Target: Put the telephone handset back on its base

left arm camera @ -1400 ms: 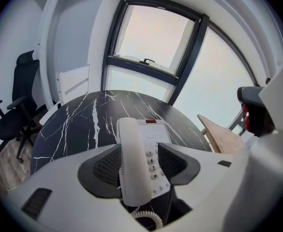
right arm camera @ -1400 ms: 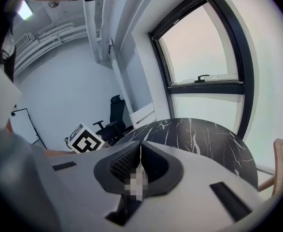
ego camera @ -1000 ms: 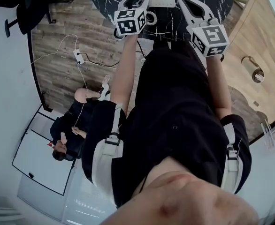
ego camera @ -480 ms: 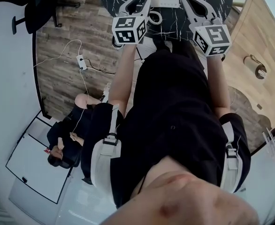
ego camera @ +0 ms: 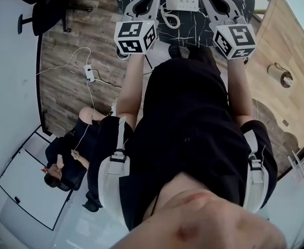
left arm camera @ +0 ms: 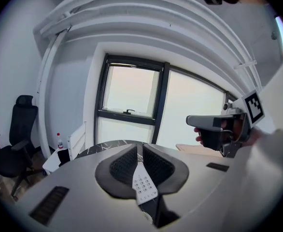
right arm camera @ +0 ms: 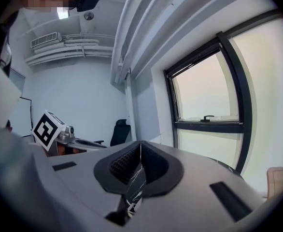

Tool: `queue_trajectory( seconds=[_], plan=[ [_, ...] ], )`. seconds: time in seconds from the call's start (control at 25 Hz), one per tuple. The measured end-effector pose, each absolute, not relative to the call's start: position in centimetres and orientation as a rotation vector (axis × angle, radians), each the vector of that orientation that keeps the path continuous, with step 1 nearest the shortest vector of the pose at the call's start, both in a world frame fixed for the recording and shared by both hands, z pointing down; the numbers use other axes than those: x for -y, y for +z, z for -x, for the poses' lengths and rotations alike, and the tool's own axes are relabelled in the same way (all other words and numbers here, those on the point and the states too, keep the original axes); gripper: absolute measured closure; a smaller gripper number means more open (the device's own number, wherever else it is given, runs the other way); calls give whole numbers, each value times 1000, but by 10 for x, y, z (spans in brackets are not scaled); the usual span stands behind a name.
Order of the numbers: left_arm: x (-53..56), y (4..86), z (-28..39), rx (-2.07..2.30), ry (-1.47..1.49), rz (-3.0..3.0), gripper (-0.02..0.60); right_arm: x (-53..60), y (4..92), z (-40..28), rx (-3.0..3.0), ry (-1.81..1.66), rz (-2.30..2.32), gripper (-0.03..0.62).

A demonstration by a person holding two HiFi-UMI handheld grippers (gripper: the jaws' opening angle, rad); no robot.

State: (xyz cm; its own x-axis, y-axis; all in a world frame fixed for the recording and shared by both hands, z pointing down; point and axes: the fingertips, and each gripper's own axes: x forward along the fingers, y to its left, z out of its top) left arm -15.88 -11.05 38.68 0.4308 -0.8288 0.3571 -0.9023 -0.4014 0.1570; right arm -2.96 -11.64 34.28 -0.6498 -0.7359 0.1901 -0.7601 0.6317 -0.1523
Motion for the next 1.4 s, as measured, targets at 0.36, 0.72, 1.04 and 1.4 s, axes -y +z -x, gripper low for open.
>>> queue_trajectory(
  seconds=[0.36, 0.72, 1.04, 1.4],
  plan=[
    [101, 362, 173, 1548, 272, -2385, 555, 117, 329, 34, 2769, 305, -1265, 563],
    [102, 355, 172, 1541, 245, -2399, 555, 111, 336, 47, 2765, 310, -1217, 563],
    [104, 355, 169, 1532, 242, -2400, 557, 112, 335, 45, 2766, 305, -1215, 563],
    [102, 358, 164, 1518, 238, -2398, 557, 111, 339, 39, 2751, 308, -1226, 563]
  ],
)
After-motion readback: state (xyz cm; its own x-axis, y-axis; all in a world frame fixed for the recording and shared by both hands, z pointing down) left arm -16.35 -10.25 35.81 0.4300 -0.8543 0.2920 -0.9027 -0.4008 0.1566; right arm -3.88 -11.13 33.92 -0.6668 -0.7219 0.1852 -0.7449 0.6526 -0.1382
